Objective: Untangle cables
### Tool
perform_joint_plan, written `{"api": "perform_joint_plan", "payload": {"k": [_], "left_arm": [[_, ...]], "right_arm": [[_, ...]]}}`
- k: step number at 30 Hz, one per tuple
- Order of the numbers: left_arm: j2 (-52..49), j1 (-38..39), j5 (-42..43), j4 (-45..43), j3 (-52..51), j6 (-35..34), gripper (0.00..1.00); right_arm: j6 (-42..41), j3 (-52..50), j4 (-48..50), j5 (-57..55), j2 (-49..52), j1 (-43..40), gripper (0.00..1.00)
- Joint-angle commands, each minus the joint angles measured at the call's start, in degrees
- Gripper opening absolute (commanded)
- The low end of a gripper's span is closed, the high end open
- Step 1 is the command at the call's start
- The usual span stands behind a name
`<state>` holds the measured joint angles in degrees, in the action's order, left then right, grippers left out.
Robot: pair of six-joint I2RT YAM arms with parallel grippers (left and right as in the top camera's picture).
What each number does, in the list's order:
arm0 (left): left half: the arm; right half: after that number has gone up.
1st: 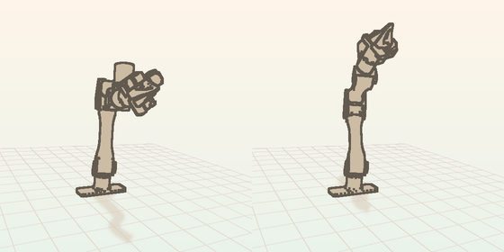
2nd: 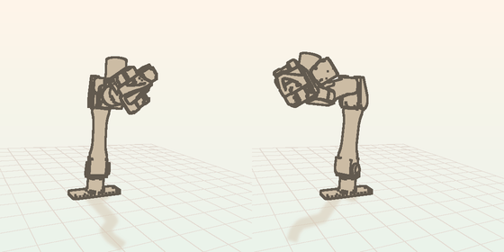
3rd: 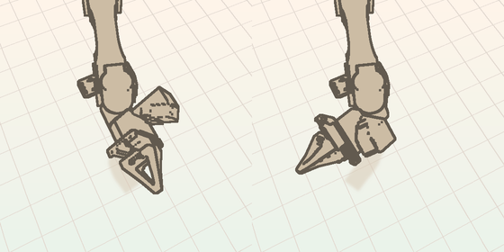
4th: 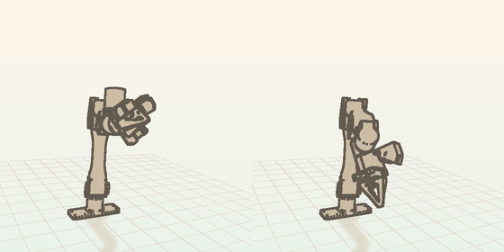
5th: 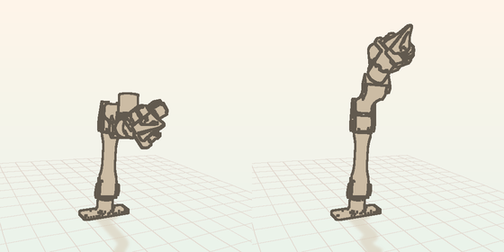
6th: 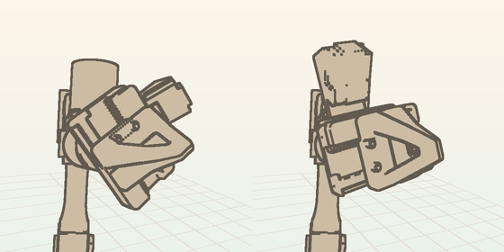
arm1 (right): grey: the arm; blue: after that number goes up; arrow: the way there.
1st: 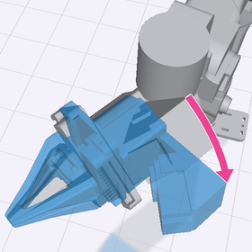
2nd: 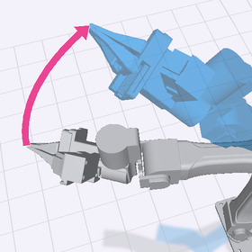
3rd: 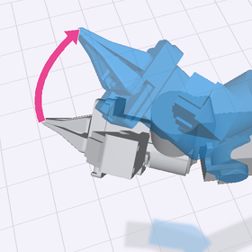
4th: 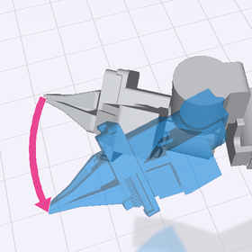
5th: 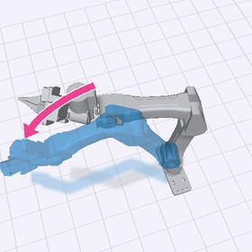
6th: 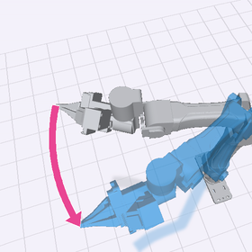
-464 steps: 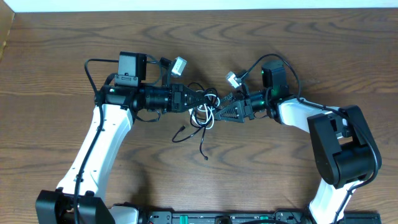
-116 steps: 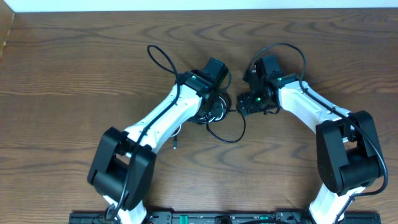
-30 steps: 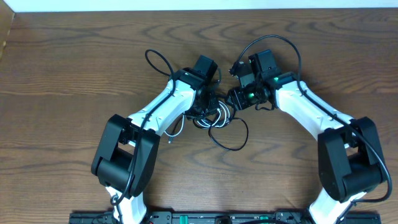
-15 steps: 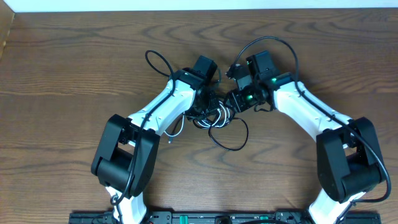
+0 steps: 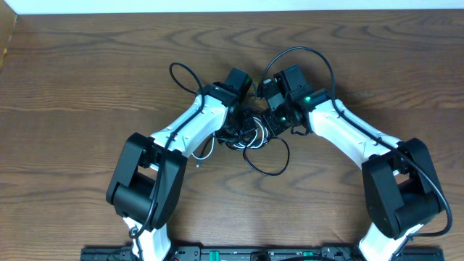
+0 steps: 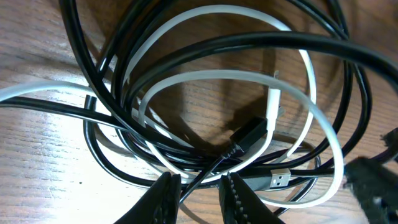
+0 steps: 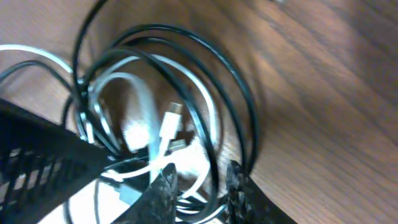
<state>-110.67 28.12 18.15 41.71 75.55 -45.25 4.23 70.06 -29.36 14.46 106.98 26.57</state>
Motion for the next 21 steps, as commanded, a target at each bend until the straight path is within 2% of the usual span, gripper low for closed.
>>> {"api": "perform_joint_plan", "payload": {"k": [1,5,6,9,10,14,18,21], "left_arm": [[-0.68,-0.39,0.72,-0.28,-0.35,-1.18,0.27],[-0.68,-0.39,0.7,-0.94,-0.35,-1.57,0.27],[-0.68,-0.39,0.68,-1.07,-0.35,-1.57,0.27],[-0.68,-0.46,0.61,-1.14,-0.35,-1.53,0.27],[-0.68,-0.57,0.44,-1.09,-0.35,-1.53,0.27],[-0.68,-1.38,0.26,-1.05,-0.35,-0.92,0.27],[-0.68,-2.89,0.31,0.0,-0.35,-0.2,0.27],[-0.68,-3.48,0.66,0.68,-0.35,0.79,0.27]], "right_arm": [[0.11,-0.55,0.07,-2.54,0.9,0.11,0.22],[-1.11,-0.55,0.68,-2.54,2.45,-0.07,0.2],[-1.77,-0.55,0.7,-2.54,2.54,-0.07,0.22],[-2.49,-0.31,0.48,-2.49,2.25,-0.11,0.43],[-2.49,-0.13,0.31,-2.47,2.05,-0.15,0.46],[-2.47,0.44,-0.68,-0.94,0.24,-0.98,0.52],[-2.4,0.44,-1.01,5.84,-1.86,-1.4,0.57],[-1.66,0.42,-1.07,6.64,-1.86,-1.4,0.66]]}}
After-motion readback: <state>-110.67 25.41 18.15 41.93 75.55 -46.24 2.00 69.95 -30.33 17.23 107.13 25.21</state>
